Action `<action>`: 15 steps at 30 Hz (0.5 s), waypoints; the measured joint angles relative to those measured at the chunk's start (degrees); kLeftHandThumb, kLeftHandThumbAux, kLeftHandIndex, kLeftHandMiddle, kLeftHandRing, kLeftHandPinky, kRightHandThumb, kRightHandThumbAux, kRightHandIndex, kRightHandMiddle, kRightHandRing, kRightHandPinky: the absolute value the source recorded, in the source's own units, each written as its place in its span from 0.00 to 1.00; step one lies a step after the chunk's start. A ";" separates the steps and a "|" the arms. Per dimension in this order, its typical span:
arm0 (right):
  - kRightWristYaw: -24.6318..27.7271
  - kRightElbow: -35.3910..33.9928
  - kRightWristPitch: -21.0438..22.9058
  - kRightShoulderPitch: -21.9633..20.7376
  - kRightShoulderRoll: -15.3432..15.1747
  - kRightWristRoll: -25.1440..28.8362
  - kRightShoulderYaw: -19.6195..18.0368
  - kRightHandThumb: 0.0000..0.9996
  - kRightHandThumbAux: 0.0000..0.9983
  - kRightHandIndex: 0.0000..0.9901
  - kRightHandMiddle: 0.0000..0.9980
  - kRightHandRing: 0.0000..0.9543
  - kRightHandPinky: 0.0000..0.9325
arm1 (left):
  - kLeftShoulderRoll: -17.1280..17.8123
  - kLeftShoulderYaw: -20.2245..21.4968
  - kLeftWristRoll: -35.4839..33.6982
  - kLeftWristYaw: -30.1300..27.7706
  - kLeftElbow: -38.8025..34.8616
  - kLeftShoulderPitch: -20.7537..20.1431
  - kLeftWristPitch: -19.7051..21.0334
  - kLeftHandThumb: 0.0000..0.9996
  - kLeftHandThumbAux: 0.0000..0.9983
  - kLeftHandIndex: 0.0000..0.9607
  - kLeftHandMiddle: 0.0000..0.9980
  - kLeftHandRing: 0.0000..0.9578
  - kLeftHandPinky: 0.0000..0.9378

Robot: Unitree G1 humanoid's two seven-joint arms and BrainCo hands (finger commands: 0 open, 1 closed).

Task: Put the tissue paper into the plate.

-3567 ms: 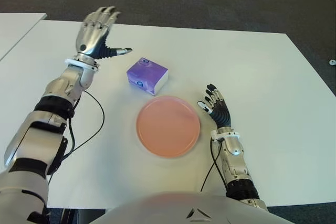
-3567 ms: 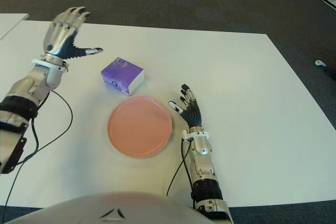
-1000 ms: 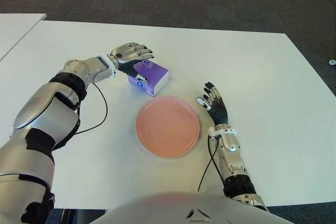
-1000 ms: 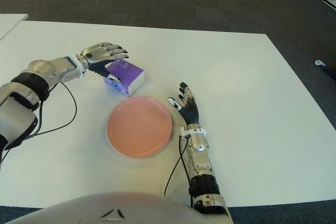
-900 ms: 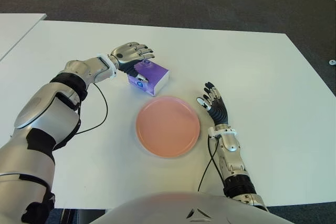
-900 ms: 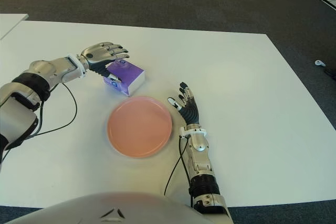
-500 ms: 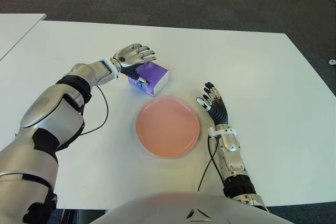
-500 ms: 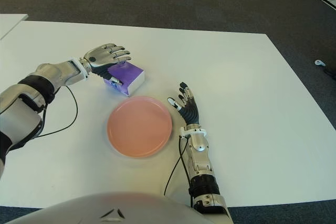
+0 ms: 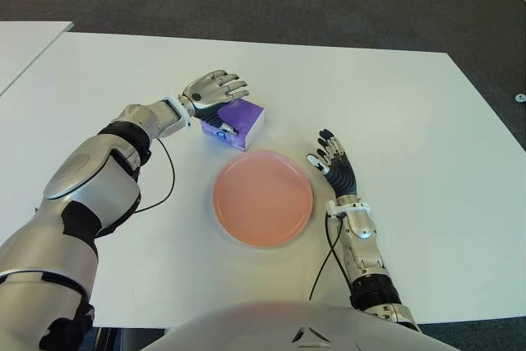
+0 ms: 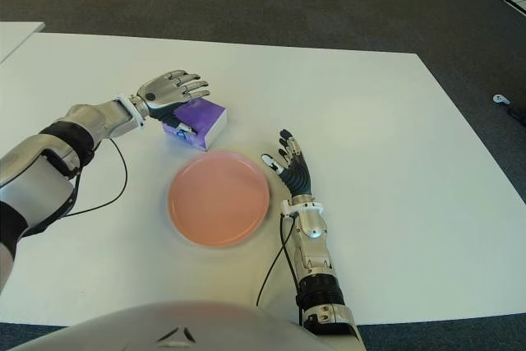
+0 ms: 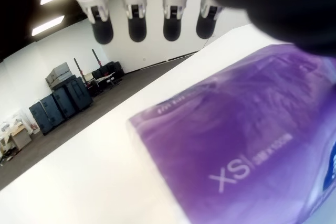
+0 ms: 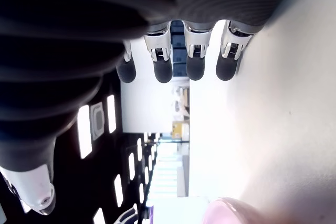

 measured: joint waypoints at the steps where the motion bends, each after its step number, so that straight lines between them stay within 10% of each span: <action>1: 0.04 -0.02 0.00 0.01 0.00 0.00 0.00 0.04 0.63 0.00 0.00 0.00 0.00 | -0.12 0.00 -0.05 0.01 0.05 0.07 -0.03 0.23 0.19 0.00 0.00 0.00 0.00; 15: 0.18 -1.11 0.00 0.95 -0.10 0.01 0.02 0.01 0.64 0.00 0.00 0.00 0.00 | -1.14 -0.17 -1.40 -2.29 1.67 0.73 -2.03 0.27 0.17 0.00 0.00 0.00 0.00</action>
